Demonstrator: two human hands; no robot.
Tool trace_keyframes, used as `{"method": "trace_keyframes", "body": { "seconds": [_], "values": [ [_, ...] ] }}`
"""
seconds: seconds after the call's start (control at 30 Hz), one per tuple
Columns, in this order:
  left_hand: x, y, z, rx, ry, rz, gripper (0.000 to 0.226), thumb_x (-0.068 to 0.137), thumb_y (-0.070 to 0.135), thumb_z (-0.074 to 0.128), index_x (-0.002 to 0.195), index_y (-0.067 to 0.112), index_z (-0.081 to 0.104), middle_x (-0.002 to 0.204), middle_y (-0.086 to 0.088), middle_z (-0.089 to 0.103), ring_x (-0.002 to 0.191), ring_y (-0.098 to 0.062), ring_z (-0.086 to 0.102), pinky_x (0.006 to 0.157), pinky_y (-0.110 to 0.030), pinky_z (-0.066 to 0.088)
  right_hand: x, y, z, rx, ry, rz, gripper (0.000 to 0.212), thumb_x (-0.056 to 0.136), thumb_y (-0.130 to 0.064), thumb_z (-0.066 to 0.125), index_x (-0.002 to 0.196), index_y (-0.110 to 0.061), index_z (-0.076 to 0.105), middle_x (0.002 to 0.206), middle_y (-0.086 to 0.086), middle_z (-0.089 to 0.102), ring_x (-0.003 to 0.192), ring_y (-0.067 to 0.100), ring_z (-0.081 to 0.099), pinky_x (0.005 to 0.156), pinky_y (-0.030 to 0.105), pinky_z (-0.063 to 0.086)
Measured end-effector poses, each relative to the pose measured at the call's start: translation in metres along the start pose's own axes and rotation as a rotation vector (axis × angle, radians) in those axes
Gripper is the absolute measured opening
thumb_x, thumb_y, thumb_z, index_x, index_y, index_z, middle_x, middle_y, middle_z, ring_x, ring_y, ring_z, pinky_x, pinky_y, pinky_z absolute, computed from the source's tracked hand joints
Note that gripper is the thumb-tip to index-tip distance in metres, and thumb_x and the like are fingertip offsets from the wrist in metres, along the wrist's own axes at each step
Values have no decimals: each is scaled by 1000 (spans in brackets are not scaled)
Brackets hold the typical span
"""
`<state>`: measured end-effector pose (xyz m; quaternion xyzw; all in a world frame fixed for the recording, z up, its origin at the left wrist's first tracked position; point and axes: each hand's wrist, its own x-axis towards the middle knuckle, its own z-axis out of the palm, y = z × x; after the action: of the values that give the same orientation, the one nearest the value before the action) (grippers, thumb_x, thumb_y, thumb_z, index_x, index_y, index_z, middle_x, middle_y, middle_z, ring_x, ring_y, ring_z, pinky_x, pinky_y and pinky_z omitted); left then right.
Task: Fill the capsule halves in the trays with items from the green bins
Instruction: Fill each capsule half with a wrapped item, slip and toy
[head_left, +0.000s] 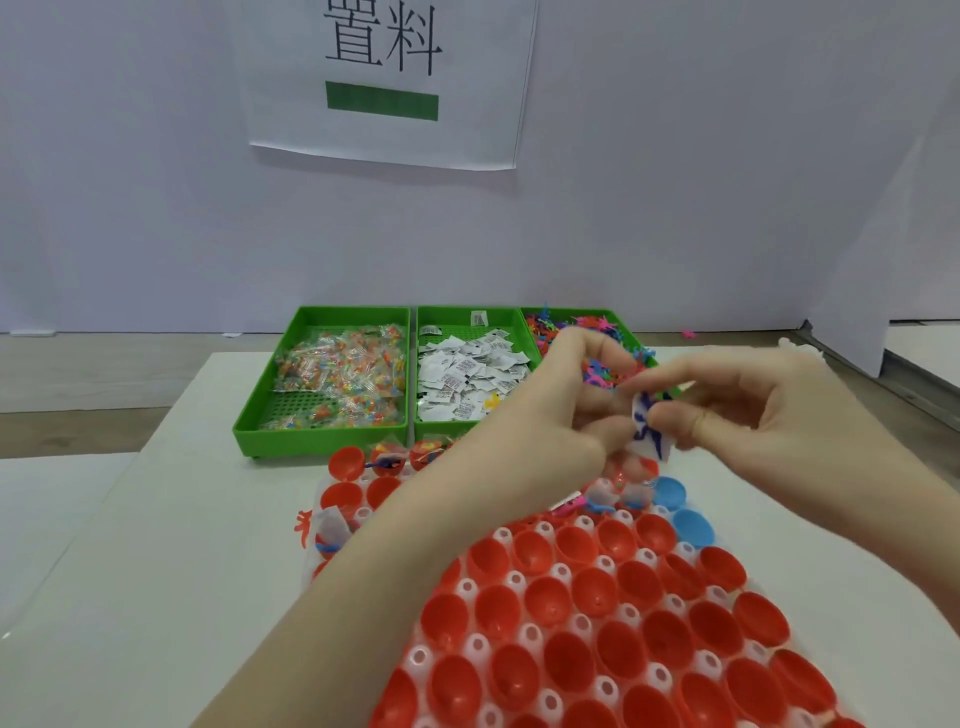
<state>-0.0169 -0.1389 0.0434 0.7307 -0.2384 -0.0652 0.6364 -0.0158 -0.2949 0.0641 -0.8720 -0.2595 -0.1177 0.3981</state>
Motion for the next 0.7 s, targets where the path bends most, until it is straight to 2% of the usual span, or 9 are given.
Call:
{"method": "trace_keyframes", "body": {
  "seconds": [0.07, 0.13, 0.2, 0.23, 0.33, 0.4, 0.47, 0.53, 0.7],
  "values": [
    [15, 7, 5, 20, 56, -15, 33, 92, -7, 43, 98, 25, 37, 61, 3, 59, 56, -11, 55, 59, -20, 44, 3, 3, -8, -85, 73, -36, 34, 74, -6, 69, 70, -39, 64, 76, -20, 68, 73, 0, 64, 72, 14, 49],
    [30, 9, 11, -73, 108, -86, 32, 91, -7, 46, 105, 20, 38, 64, -2, 59, 54, -9, 56, 60, -17, 48, 3, 9, -11, -128, 170, -86, 38, 73, 1, 69, 69, -37, 63, 70, -18, 68, 73, -3, 63, 71, 7, 46],
    [42, 8, 18, -196, 159, -196, 32, 90, -9, 47, 110, 15, 39, 72, -8, 58, 61, -17, 58, 63, -22, 50, 0, 22, -11, -143, 263, -108, 43, 72, 7, 69, 69, -35, 63, 69, -21, 66, 69, -9, 62, 69, 1, 43],
    [46, 5, 21, -138, 191, -227, 31, 91, -7, 46, 113, 13, 40, 77, -9, 58, 66, -20, 58, 66, -24, 52, -3, 31, -10, -132, 300, -91, 43, 71, 8, 70, 69, -34, 63, 70, -22, 65, 67, -11, 61, 68, 0, 42],
    [42, -11, 32, 428, 208, -135, 27, 94, 9, 42, 121, 15, 45, 102, -2, 56, 90, -18, 54, 71, -23, 46, -7, 67, -4, -62, 294, 114, 39, 73, 10, 69, 67, -29, 65, 68, -10, 68, 61, -7, 62, 65, 4, 46],
    [31, -26, 46, 844, 89, -72, 27, 95, 21, 43, 120, 15, 49, 120, -2, 54, 110, -21, 49, 90, -30, 40, -11, 90, 2, -44, 231, 256, 27, 75, 8, 69, 73, -18, 71, 65, -4, 68, 56, -2, 62, 64, 6, 47],
    [23, -41, 62, 1263, -53, 3, 30, 96, 27, 39, 121, 12, 49, 126, -5, 51, 119, -24, 41, 98, -36, 28, -14, 105, 8, -58, 213, 329, 16, 75, 5, 70, 84, -8, 75, 64, -7, 65, 57, 0, 60, 62, 3, 45],
    [18, -54, 73, 1405, -152, 54, 33, 98, 31, 36, 122, 11, 48, 127, -6, 50, 122, -25, 38, 98, -37, 25, -15, 113, 13, -59, 204, 350, 15, 75, 4, 71, 86, -5, 75, 63, -10, 63, 58, -7, 58, 60, 0, 42],
    [17, -66, 80, 1444, -199, 93, 47, 98, 43, 31, 129, 10, 46, 133, -9, 47, 130, -28, 32, 104, -37, 21, -14, 117, 19, -58, 129, 383, 12, 76, 4, 69, 81, -5, 74, 66, -6, 63, 63, -4, 57, 58, -1, 41]
  ]
}}
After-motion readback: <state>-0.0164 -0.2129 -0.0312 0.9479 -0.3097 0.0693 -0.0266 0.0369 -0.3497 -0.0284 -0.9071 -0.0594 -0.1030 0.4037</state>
